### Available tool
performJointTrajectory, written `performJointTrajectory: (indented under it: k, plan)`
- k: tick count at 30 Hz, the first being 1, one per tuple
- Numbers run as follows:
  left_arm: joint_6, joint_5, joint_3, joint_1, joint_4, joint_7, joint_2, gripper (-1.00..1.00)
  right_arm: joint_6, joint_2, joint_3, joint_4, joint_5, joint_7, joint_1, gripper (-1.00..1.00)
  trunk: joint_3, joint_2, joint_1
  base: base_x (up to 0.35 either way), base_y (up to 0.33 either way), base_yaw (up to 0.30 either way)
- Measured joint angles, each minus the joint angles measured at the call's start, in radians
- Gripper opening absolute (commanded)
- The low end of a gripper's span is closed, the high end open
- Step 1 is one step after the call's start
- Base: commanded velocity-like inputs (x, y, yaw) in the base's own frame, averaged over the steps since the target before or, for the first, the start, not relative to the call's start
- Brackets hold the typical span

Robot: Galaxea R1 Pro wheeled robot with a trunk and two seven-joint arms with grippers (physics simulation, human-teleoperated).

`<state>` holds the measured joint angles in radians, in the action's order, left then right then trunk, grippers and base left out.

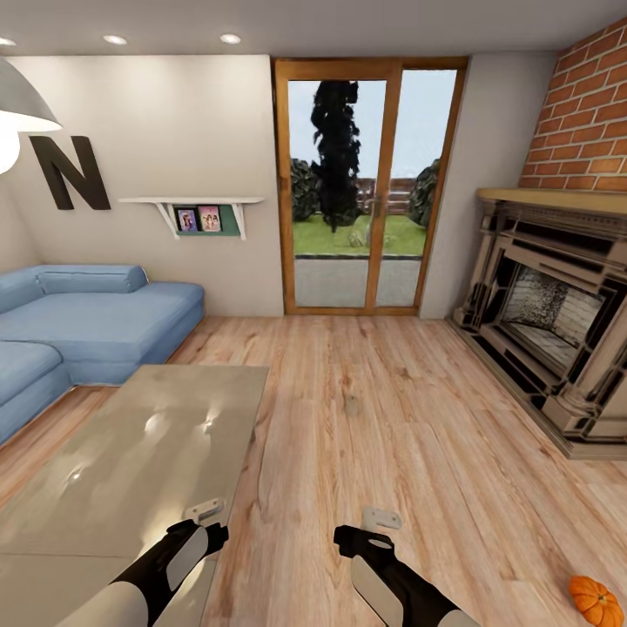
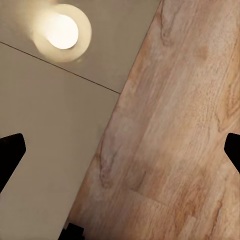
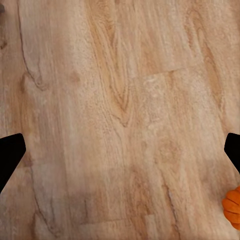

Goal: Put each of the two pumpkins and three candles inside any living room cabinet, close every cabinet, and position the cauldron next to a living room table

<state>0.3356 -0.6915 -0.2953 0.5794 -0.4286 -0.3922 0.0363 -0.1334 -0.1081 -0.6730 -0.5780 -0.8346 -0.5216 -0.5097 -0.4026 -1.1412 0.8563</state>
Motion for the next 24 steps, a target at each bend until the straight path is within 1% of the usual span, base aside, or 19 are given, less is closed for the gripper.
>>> performJointTrajectory:
  k: [15,24]
  plan:
    - [0.000,0.000,0.000,0.000,0.000,0.000,0.001,1.00,0.000,0.000,0.000,0.000,0.000,0.000,0.000,1.00,0.000,0.000,0.000,0.063,0.000,0.000]
    - [0.000,0.000,0.000,0.000,0.000,0.000,0.000,1.00,0.000,0.000,0.000,0.000,0.000,0.000,0.000,1.00,0.000,0.000,0.000,0.012,0.000,0.000]
